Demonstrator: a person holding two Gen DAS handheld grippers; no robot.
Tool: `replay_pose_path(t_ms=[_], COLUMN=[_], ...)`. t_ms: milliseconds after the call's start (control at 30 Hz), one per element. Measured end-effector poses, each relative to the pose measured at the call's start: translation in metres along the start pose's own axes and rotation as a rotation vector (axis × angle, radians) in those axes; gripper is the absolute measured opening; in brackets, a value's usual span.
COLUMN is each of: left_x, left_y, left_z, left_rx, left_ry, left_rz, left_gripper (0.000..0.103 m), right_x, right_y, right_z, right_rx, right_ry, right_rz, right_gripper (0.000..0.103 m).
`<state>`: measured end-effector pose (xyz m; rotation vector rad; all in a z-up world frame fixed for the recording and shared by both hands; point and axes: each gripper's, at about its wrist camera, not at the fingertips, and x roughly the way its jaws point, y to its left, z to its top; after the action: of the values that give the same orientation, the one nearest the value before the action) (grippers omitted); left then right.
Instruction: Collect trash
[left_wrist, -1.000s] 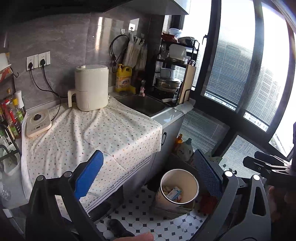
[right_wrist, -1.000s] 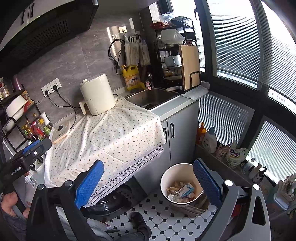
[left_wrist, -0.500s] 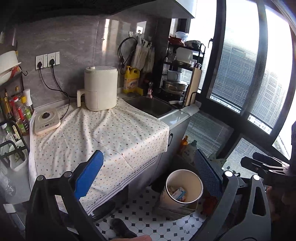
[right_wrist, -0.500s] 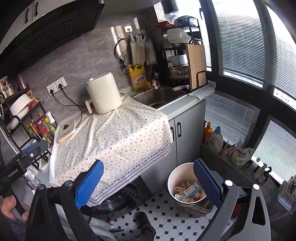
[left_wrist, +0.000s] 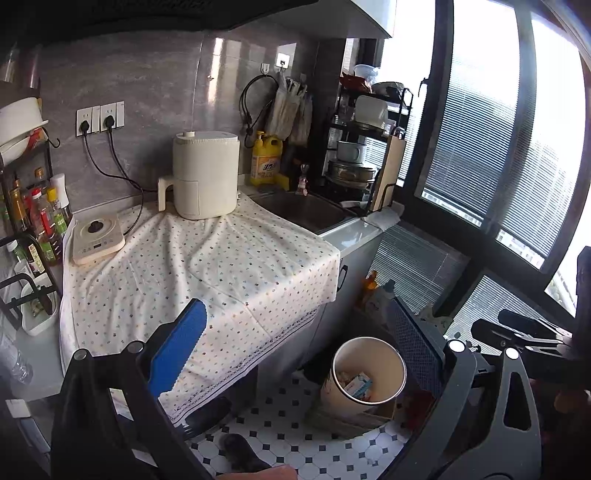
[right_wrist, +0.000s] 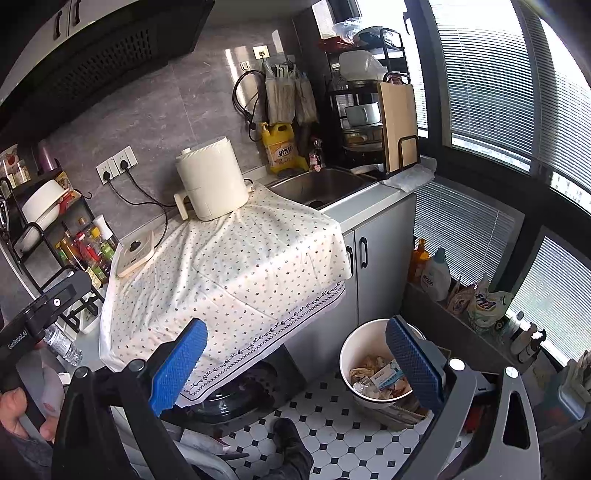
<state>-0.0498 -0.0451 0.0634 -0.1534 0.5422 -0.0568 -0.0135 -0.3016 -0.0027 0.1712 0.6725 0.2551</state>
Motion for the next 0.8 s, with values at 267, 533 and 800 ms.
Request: replay_pose_path(t_ms=[267,533,800], left_x=[-0.006,-0.006,-0.008], left_y=[-0.002,-0.001,-0.003], left_z=[0.002,0.001,0.003], left_rx=[0.010,-0.001,-0.001], left_ry=[-0.030,-0.028,-0.032], left_rz=[0.018,0.029,0.033], left_gripper=[0.097,0.097,0.097], right_x=[0.003,0.009,0.011], right_y=[-0.011,-0.010,-0.012], right_z=[-0.004,-0.004,0.001], right_rx=[0.028,0.020,0.019], right_ry=[-0.001,-0.002,-0.004], right_rz=[0.021,0.028,0.040], right_gripper=[0.095,0.095,0.095])
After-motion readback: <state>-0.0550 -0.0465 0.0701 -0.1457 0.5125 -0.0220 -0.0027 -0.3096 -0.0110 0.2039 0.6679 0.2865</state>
